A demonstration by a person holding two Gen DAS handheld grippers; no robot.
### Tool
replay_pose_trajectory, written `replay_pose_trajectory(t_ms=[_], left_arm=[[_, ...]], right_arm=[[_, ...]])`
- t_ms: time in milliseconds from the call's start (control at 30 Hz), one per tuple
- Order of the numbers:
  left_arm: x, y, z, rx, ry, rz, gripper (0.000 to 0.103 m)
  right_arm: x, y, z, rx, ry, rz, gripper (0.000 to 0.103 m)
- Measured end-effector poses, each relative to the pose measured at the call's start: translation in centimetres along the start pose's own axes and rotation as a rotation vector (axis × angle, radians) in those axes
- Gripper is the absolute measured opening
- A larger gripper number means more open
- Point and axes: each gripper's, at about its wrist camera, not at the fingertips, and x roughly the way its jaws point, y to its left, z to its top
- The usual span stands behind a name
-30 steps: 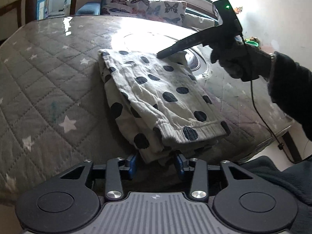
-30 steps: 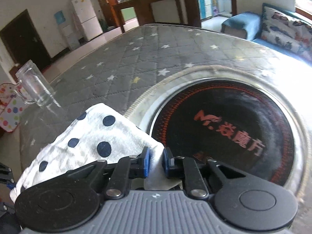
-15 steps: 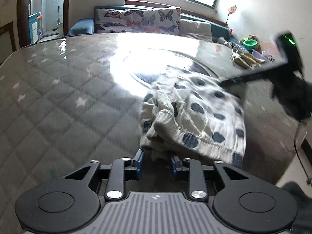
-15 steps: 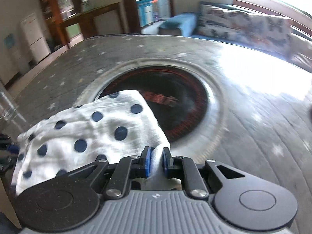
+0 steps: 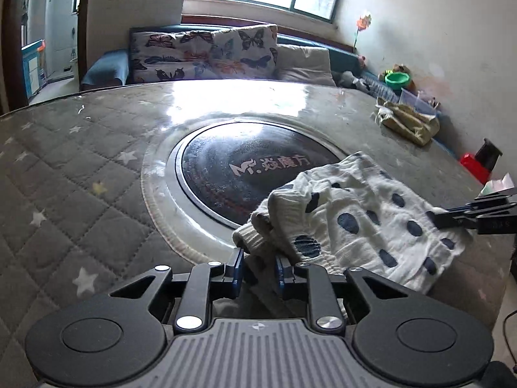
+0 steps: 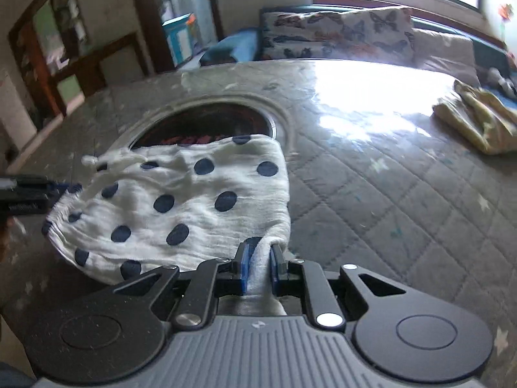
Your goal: Fold clothes
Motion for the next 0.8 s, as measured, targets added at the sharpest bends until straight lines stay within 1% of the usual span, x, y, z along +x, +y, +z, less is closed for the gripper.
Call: replay_pose_trajectory(t_ms=[33,100,167,233,333,367,433,467,600,667,767,800], left_arm=[[-0.2,0.2,0.2,-0.008,-0.007,0.004,0.026],[-0.7,0.6,0.6,-0.023,-0.022,0.013,0.026],[-1.2,1.1,1.0,-0.039,-0.037,0.022,0.026],[-1.6,1.5,1.4,-0.054,-0.052,0.031,0.028],[-2.3,2.1,2.0,-0.078,-0.074,0.044,0.028],[-2.6,2.1,2.3,-0.081,-0.084,0.040,0.027],[-3.1,0.8,3.2,-0.062,-0.115,-0.004,0.026],[-3.1,-0.1,3.5,-0.041,-0.118,-0.022,0.026],[-1.4,-3.5,4.3,0.017,-0.097,-0.112,0.027],[0.0,-4.7,4.5,0.036,-0.074,-0.120,0.027],[2.2,-5.3,4.5,0.026,-0.031,-0.118,0.027],[2.6,-5.3,4.4,0.021,-0.024,-0.113,0.027]], right_arm=[[-0.3,-0.2,0.1,0.004,-0.008,0.000,0.014],[-0.8,-0.7,0.4,0.011,-0.023,0.000,0.018],[-1.5,-0.6,1.0,-0.003,-0.051,-0.007,0.018],[-1.7,-0.4,2.2,-0.026,-0.085,-0.002,0.018],[-1.4,0.2,3.5,-0.060,-0.113,0.029,0.018],[-1.0,1.0,4.1,-0.078,-0.118,0.046,0.018],[0.4,2.1,4.9,-0.114,-0.110,0.078,0.018],[1.0,2.7,5.4,-0.132,-0.107,0.094,0.018],[3.6,4.7,6.4,-0.180,-0.092,0.154,0.018],[5.2,5.9,6.7,-0.209,-0.072,0.185,0.019],[7.0,6.6,6.9,-0.232,-0.050,0.184,0.019],[7.6,6.5,7.1,-0.229,-0.045,0.171,0.019]])
